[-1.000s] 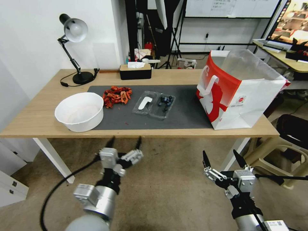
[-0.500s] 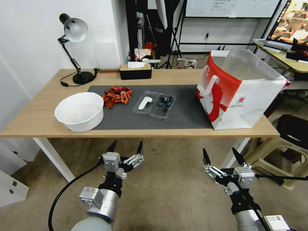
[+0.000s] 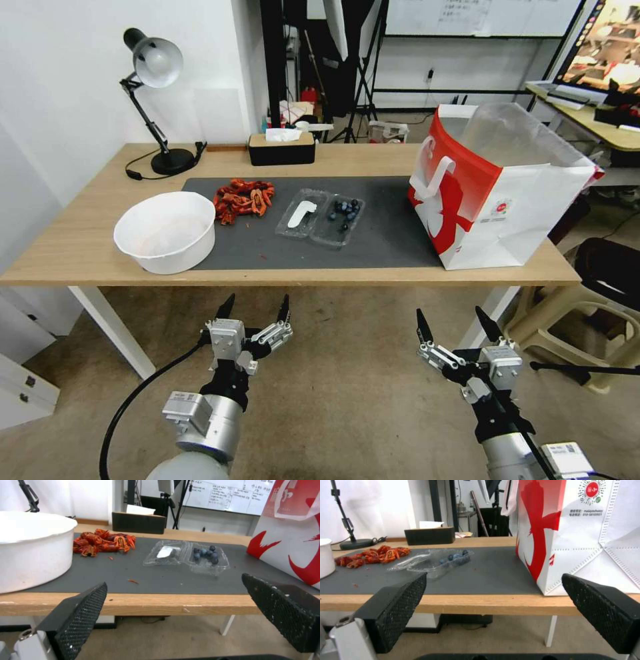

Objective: Close the takeout container lid, then place the container into the takeout bag.

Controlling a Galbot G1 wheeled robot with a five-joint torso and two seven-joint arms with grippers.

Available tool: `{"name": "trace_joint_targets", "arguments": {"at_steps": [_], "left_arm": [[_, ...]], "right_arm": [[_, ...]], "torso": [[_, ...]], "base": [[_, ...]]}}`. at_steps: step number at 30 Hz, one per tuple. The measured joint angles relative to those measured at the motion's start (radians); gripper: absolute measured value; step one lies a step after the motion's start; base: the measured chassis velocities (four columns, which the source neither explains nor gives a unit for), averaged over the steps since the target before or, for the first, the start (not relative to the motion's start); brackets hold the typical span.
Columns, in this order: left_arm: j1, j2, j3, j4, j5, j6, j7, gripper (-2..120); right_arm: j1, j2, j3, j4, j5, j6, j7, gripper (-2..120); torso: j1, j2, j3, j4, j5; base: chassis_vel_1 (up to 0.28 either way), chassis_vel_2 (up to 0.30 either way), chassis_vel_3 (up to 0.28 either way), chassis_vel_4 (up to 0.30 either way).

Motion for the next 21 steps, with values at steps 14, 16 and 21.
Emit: {"name": "trace_joint_targets", "arguments": {"at_steps": [14, 16, 21], "left_arm": [[0.015, -0.008, -0.002, 0.029, 0.034, -0.018, 0.018, 100], [0.014, -0.011, -0.005, 0.034, 0.034, -0.018, 0.021, 100], [0.011, -0.020, -0.013, 0.052, 0.034, -0.019, 0.033, 100]], "right_arm": [[0.072, -0.067, -0.010, -0.028, 0.080, -0.047, 0.017, 100], [0.089, -0.085, -0.011, -0.034, 0.097, -0.057, 0.020, 100], [0.153, -0.154, -0.023, -0.070, 0.162, -0.082, 0.029, 100]], "torso": [[0.000, 0.000, 0.000, 0.0000, 0.0002], [0.000, 0.000, 0.000, 0.0001, 0.0001], [0.000, 0.000, 0.000, 0.0001, 0.0002]], "base": [[0.000, 0.000, 0.000, 0.000], [0.000, 0.000, 0.000, 0.000], [0.000, 0.000, 0.000, 0.000]]}}
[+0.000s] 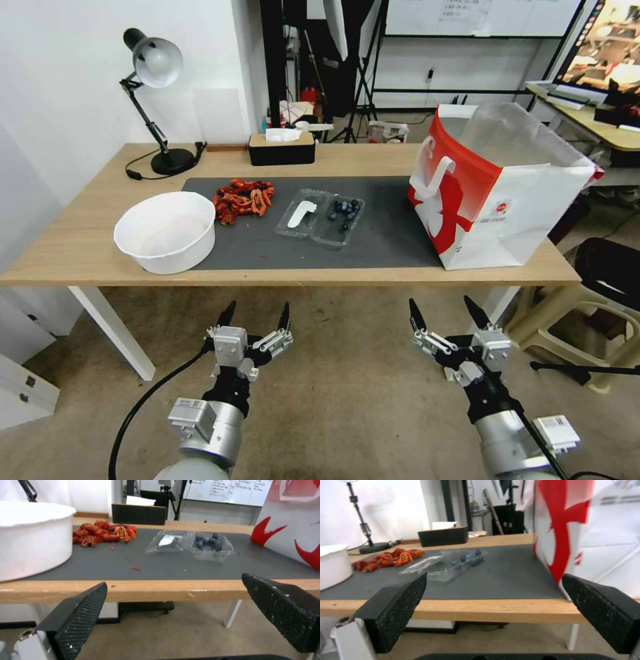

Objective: Close the takeout container lid, then place the container into the takeout bag.

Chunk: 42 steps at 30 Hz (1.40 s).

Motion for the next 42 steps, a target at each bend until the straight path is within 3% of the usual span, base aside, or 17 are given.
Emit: {"name": "trace_joint_targets", "arguments": {"at_steps": [15, 17, 22, 25, 26, 29, 33, 42], "left_arm": [[0.009, -0.026, -0.042, 0.022, 0.002, -0.015, 0.014, 100], [0.010, -0.037, -0.065, 0.030, 0.002, -0.021, 0.015, 100], [0.010, -0.047, -0.076, 0.036, 0.002, -0.026, 0.017, 100], [0.014, -0.054, -0.086, 0.039, 0.004, -0.031, 0.017, 100], [0.014, -0.054, -0.086, 0.039, 0.004, -0.031, 0.017, 100], [0.018, -0.058, -0.096, 0.040, 0.007, -0.035, 0.017, 100], [0.023, -0.065, -0.097, 0.042, 0.013, -0.036, 0.017, 100], [0.035, -0.078, -0.095, 0.049, 0.027, -0.039, 0.015, 100]], "right_arm": [[0.308, -0.168, -0.092, -0.164, 0.248, -0.092, 0.081, 100], [0.450, -0.216, -0.175, -0.229, 0.281, -0.154, 0.152, 100], [0.571, -0.240, -0.258, -0.264, 0.297, -0.230, 0.231, 100], [0.694, -0.246, -0.340, -0.288, 0.297, -0.343, 0.352, 100], [0.694, -0.246, -0.340, -0.288, 0.297, -0.343, 0.352, 100], [0.800, -0.241, -0.414, -0.300, 0.335, -0.496, 0.498, 100], [0.879, -0.231, -0.466, -0.314, 0.397, -0.606, 0.610, 100], [1.040, -0.204, -0.524, -0.356, 0.601, -0.722, 0.818, 100]], "torso": [[0.000, 0.000, 0.000, 0.0001, 0.0000], [0.000, 0.000, 0.000, -0.0002, -0.0002], [0.000, 0.000, 0.000, 0.0000, -0.0002], [0.000, 0.000, 0.000, 0.0001, -0.0002], [0.000, 0.000, 0.000, 0.0001, -0.0002], [0.000, 0.000, 0.000, 0.0000, -0.0003], [0.000, 0.000, 0.000, -0.0001, -0.0002], [0.000, 0.000, 0.000, 0.0000, -0.0001]], "base": [[0.000, 0.000, 0.000, 0.000], [0.000, 0.000, 0.000, 0.000], [0.000, 0.000, 0.000, 0.000], [0.000, 0.000, 0.000, 0.000], [0.000, 0.000, 0.000, 0.000], [0.000, 0.000, 0.000, 0.000], [0.000, 0.000, 0.000, 0.000], [0.000, 0.000, 0.000, 0.000]]}}
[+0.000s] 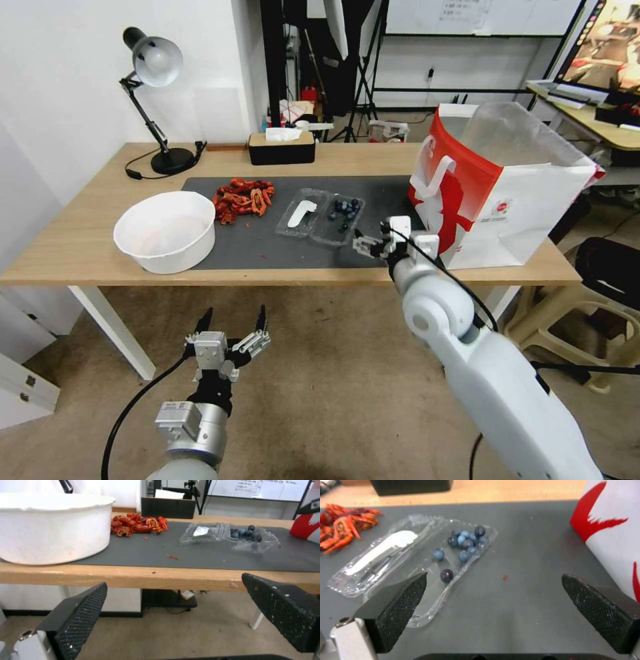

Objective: Close the takeout container lid, then place the container into the takeout bag.

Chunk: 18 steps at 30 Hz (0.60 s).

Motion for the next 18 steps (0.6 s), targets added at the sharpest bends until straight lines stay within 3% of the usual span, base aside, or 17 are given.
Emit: {"name": "trace_joint_targets", "arguments": {"at_steps": [7, 18], "left_arm": [[-0.004, 0.000, -0.001, 0.005, 0.002, 0.000, 0.000, 100], [-0.009, -0.003, -0.002, 0.018, 0.003, 0.000, -0.002, 100]], "right_arm": [[0.104, 0.016, -0.052, -0.065, 0.106, -0.043, 0.121, 100], [0.185, 0.040, -0.155, -0.178, 0.149, -0.046, 0.185, 100]], "torso": [[0.000, 0.000, 0.000, -0.0001, -0.0002], [0.000, 0.000, 0.000, -0.0001, 0.0000]], "base": [[0.000, 0.000, 0.000, 0.000], [0.000, 0.000, 0.000, 0.000]]}}
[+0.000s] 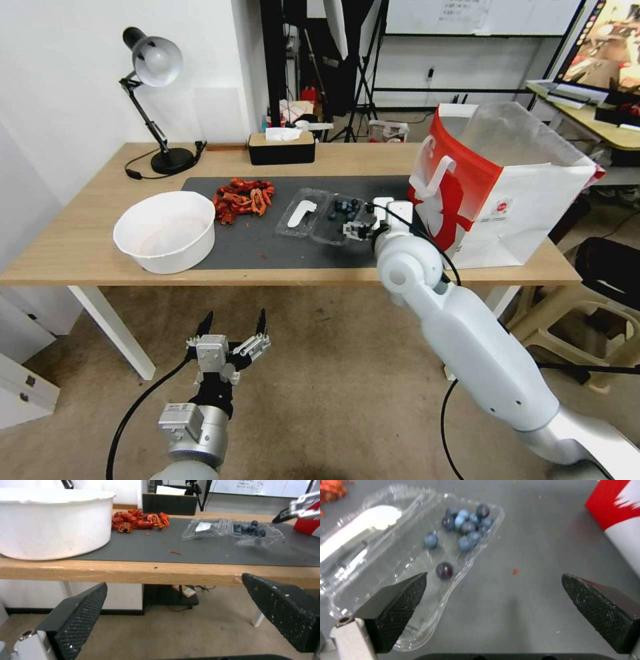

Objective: Close the takeout container lid, then place the container into the takeout bag.

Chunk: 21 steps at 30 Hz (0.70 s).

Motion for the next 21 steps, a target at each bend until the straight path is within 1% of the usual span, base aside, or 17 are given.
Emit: {"name": "trace_joint_targets", "arguments": {"at_steps": [4, 12, 21], "left_arm": [[-0.001, 0.000, -0.001, 0.003, -0.001, -0.001, -0.001, 100], [-0.004, 0.001, -0.002, 0.005, -0.002, -0.003, -0.003, 100], [-0.009, 0.002, 0.001, 0.010, -0.002, -0.004, -0.004, 100]], "right_arm": [[0.013, 0.015, -0.022, -0.023, 0.017, 0.001, 0.027, 100], [0.025, 0.032, -0.035, -0.043, 0.045, 0.002, 0.062, 100], [0.019, 0.021, -0.024, -0.040, 0.074, 0.003, 0.077, 100]], "torso": [[0.000, 0.000, 0.000, 0.0000, 0.0000], [0.000, 0.000, 0.000, 0.0000, 0.0000], [0.000, 0.000, 0.000, -0.0001, 0.0001]], "base": [[0.000, 0.000, 0.000, 0.000], [0.000, 0.000, 0.000, 0.000], [0.000, 0.000, 0.000, 0.000]]}}
